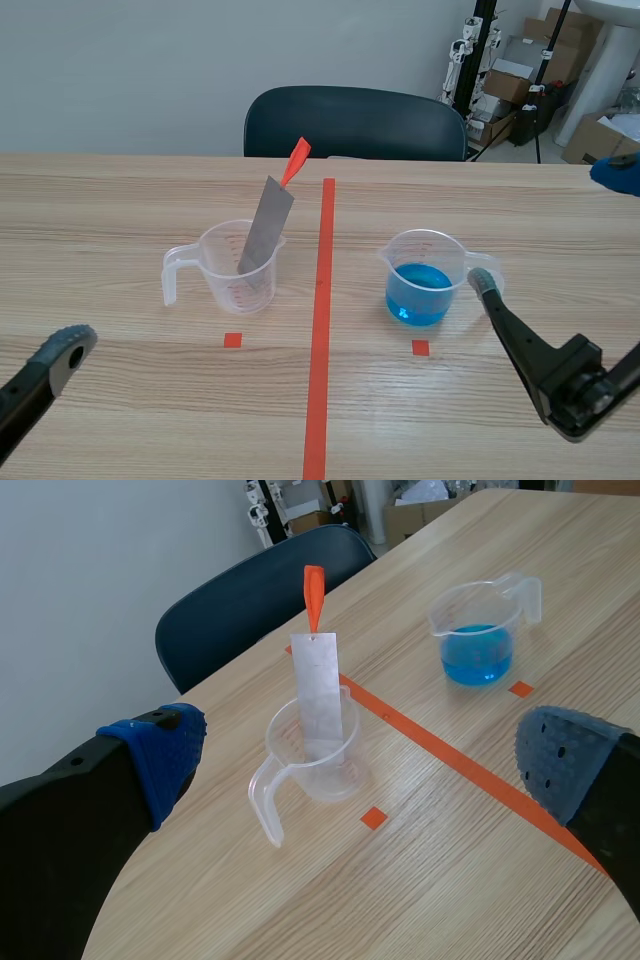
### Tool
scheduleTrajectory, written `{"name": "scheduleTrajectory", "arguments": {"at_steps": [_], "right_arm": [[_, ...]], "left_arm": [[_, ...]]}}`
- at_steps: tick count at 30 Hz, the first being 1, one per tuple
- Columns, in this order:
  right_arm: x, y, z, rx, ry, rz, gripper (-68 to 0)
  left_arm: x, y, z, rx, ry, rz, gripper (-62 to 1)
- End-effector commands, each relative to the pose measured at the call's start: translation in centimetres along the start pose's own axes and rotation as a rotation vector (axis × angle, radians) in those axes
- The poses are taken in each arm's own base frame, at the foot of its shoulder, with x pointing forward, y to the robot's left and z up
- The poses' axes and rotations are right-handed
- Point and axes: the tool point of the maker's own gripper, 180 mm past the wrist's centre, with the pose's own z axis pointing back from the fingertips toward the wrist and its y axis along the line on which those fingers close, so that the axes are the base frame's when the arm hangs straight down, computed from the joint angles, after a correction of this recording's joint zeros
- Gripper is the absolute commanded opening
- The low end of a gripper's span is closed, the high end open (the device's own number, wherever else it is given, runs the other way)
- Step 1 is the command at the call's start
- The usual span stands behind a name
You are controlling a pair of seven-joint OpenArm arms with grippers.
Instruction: Do the redox reaction experiment. return to the home posture
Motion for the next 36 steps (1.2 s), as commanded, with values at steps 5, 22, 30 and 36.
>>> {"name": "scheduleTrajectory", "arguments": {"at_steps": [5, 22, 30, 36], "right_arm": [[1.15, -0.55, -0.15, -0.016, -0.038, 0.020, 0.4], [1.08, -0.55, -0.16, -0.016, -0.034, 0.020, 0.4], [1.09, -0.56, -0.16, -0.016, -0.034, 0.020, 0.4], [1.09, -0.56, -0.16, -0.016, -0.034, 0.020, 0.4]], "left_arm": [[1.32, 0.16, -0.26, 0.014, -0.048, 0.009, 1.4], [1.45, 0.16, -0.25, 0.014, -0.055, 0.009, 1.4], [1.50, 0.27, -0.25, 0.020, -0.057, 0.017, 1.4], [1.65, 0.27, -0.24, 0.020, -0.066, 0.017, 1.4]]}}
